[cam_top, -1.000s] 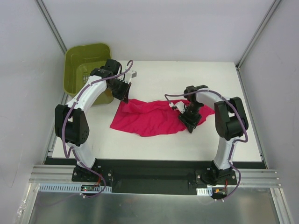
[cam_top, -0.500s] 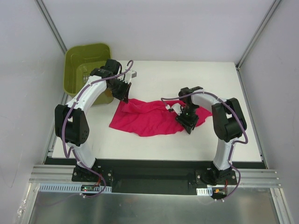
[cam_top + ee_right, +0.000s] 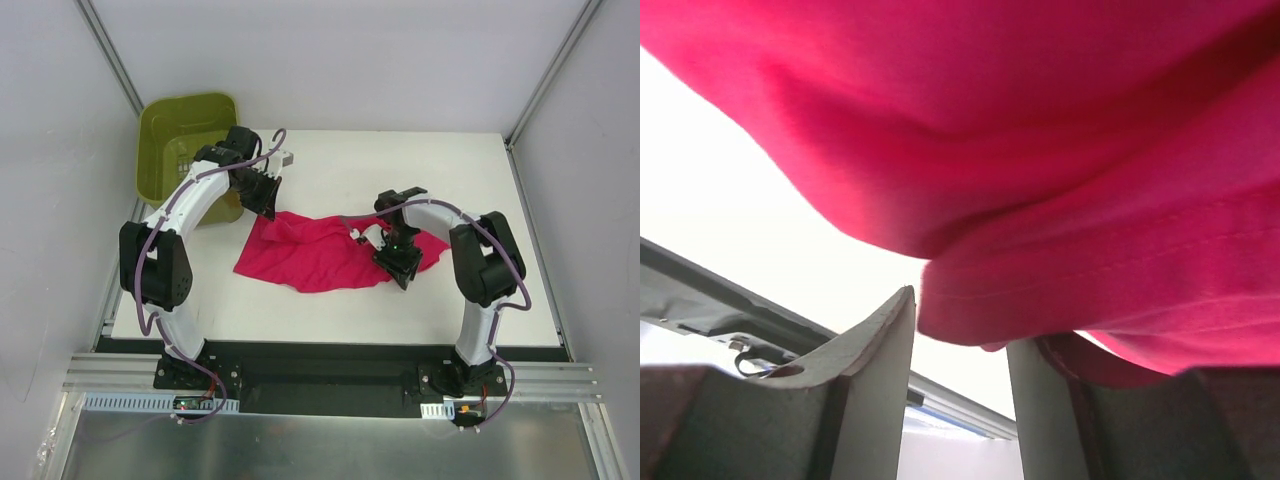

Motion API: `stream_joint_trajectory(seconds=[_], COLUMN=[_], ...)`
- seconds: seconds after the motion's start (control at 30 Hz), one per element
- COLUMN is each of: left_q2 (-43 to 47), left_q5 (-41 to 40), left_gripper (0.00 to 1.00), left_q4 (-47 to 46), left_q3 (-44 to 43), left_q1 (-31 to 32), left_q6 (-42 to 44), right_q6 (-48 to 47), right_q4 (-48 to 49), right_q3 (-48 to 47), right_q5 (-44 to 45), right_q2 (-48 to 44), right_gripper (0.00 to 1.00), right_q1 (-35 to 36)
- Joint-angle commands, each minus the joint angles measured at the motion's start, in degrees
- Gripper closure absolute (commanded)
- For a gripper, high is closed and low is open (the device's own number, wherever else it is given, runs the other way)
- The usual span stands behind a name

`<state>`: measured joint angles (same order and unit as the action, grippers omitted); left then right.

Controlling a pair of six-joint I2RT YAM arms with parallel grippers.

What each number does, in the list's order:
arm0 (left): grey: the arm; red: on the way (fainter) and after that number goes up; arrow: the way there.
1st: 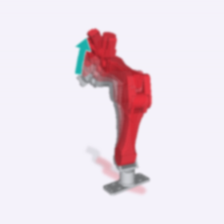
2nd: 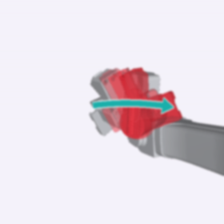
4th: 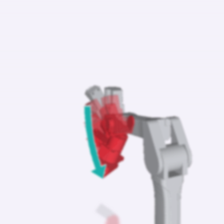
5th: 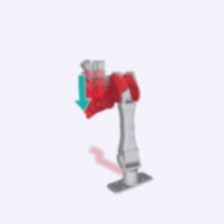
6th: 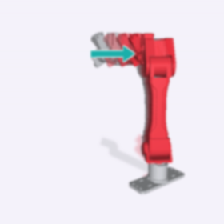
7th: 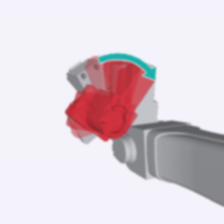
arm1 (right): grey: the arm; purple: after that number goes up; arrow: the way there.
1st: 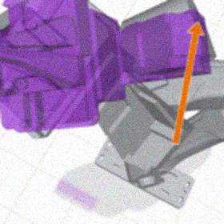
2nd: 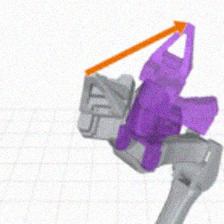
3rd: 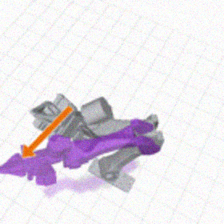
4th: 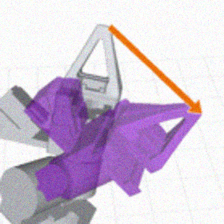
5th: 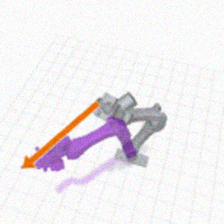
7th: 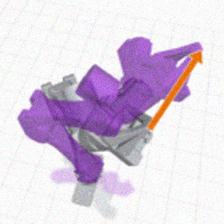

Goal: Roll the t-shirts
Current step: Flatten out the T-shirt at the center of the board.

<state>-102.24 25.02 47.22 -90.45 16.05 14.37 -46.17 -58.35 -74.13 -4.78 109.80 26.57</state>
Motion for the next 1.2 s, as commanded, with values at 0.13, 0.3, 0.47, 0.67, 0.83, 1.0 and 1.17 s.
stream_joint_trajectory(seconds=[0.13, 0.3, 0.47, 0.67, 0.83, 1.0, 1.17], left_q2=[-0.77, -0.95, -1.47, -1.56, -0.07, 1.86, 1.69], left_q5=[0.30, 0.21, 0.12, -0.58, -1.64, -3.74, -7.08], left_gripper=[1.00, 1.00, 1.00, 1.00, 1.00, 1.00, 1.00], left_q4=[1.38, 1.29, 1.38, 1.56, 1.73, 1.73, 1.47], left_q3=[-2.45, -2.44, -2.97, -4.55, -10.69, -19.57, -32.31], left_q1=[-0.23, -0.23, -0.23, -0.23, -1.11, -1.55, -1.73], left_q6=[0.48, 0.57, 0.48, 1.27, 2.24, 2.42, -0.92], right_q6=[3.72, 4.34, 5.21, 4.95, 2.94, 2.58, -0.31], right_q4=[-2.83, -2.91, -2.12, -1.07, -2.91, -2.83, -2.21], right_q3=[-1.54, -1.90, -1.72, -1.98, -5.66, -18.75, -39.46], right_q5=[1.17, 3.10, 4.34, 8.55, 9.17, 10.31, 16.19], right_q2=[-1.17, -2.22, -1.61, -3.53, -10.82, -16.72, -15.23], right_gripper=[0.60, 0.66, 0.70, 0.99, 0.99, 0.99, 0.99], right_q1=[1.91, 2.87, 3.49, 3.23, -3.33, -13.89, -20.32])
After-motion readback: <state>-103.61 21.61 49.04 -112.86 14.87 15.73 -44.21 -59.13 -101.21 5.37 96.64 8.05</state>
